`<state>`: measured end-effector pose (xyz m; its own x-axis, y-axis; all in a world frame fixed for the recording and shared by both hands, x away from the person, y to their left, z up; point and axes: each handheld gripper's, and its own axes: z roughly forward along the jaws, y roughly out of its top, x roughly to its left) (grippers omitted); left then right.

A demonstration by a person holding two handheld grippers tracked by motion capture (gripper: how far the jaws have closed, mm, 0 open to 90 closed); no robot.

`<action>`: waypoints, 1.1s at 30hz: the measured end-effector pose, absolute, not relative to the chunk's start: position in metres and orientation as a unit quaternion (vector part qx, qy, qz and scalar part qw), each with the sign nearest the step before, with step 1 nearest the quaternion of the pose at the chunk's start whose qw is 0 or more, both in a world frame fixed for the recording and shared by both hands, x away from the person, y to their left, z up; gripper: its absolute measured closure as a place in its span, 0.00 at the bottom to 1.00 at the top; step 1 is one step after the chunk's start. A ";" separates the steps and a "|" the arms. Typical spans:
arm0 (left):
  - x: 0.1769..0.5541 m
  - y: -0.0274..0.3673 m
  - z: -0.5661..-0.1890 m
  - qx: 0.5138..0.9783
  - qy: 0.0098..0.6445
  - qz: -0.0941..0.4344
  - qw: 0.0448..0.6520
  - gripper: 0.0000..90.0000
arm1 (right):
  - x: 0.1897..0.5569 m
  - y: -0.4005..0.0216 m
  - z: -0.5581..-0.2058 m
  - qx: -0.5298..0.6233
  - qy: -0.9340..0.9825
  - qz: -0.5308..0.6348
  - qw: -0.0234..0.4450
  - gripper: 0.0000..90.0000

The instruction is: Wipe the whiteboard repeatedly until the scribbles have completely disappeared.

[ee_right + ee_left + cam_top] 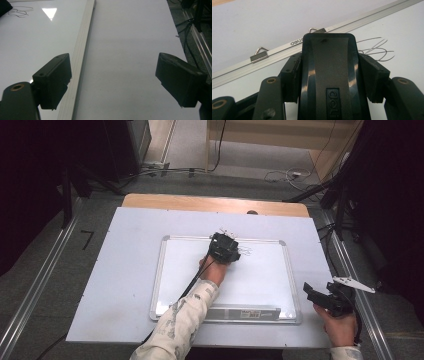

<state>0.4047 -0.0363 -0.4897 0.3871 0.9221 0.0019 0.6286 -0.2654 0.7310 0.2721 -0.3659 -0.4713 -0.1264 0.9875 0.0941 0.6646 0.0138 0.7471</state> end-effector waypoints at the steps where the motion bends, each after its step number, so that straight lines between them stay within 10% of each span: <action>1: 0.405 -0.038 -0.490 0.764 0.506 0.221 0.333 0.46 | 0.272 -0.366 -0.471 0.616 0.670 0.337 0.239 0.13; 33: 0.411 -0.077 -0.490 0.778 0.486 0.213 0.338 0.46 | 0.273 -0.367 -0.472 0.616 0.671 0.338 0.236 0.14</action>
<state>0.4106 -0.0768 -0.4899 0.4379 0.8990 0.0028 0.6113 -0.3000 0.7323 0.2728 -0.3666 -0.4717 -0.1289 0.9867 0.0992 0.6678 0.0125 0.7443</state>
